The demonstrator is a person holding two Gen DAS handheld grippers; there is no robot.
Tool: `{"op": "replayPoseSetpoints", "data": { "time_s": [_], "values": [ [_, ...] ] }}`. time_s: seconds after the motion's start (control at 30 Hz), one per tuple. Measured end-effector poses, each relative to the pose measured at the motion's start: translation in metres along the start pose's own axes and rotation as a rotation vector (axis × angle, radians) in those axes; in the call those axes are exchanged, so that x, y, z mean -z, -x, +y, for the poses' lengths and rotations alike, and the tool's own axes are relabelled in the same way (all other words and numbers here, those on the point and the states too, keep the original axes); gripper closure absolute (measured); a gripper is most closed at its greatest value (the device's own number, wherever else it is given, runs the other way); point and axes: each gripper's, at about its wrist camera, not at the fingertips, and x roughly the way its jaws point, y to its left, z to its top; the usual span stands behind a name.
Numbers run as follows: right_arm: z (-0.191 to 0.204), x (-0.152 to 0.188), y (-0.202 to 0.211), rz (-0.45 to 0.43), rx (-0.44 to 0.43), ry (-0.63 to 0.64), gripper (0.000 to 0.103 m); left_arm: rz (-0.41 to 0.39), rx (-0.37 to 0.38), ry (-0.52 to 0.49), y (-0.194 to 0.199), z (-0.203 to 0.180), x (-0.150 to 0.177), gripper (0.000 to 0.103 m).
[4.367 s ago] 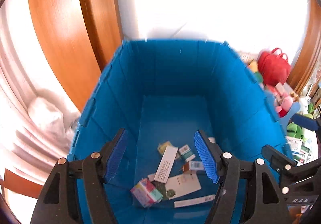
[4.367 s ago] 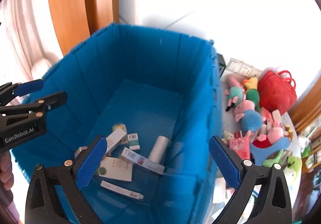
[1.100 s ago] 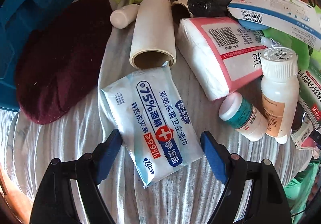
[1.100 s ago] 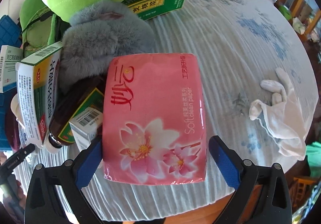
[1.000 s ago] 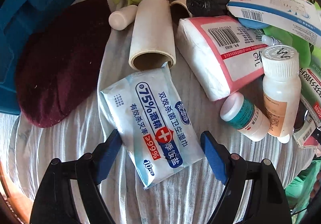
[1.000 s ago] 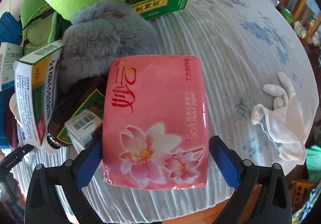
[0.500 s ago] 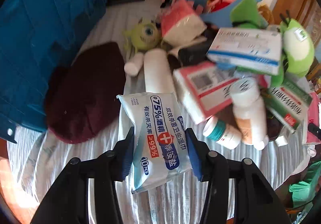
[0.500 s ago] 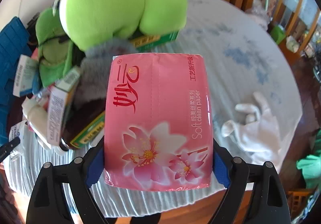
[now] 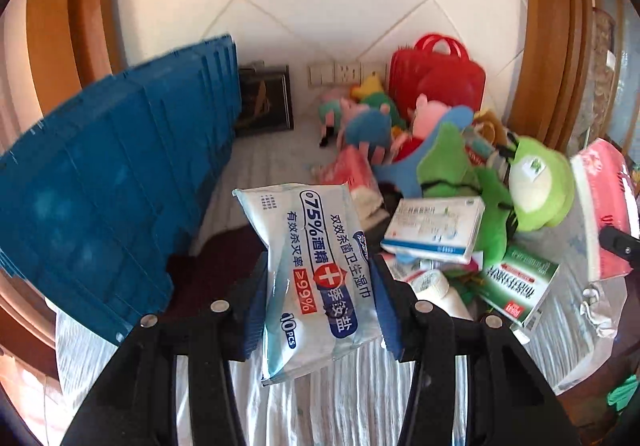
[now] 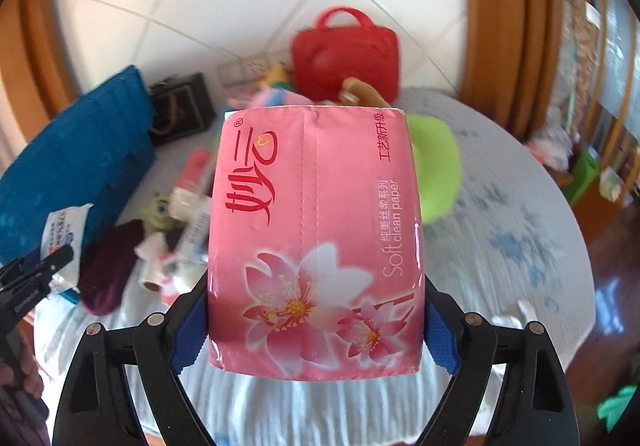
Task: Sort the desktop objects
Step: 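Carry both packs over the crate and open both tools to drop them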
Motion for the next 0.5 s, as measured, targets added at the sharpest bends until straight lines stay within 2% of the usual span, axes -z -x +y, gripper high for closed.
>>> {"op": "replayPoseSetpoints", "data": {
  "time_s": [0.23, 0.5],
  "values": [
    [0.100, -0.041, 0.017, -0.106, -0.069, 0.126, 0.014, -0.146, -0.028, -0.004, 0.032, 0.045, -0.031, 0.056],
    [0.272, -0.098, 0.024, -0.227, -0.139, 0.256, 0.014, -0.275, -0.078, 0.015, 0.066, 0.161, -0.079, 0.056]
  ]
}}
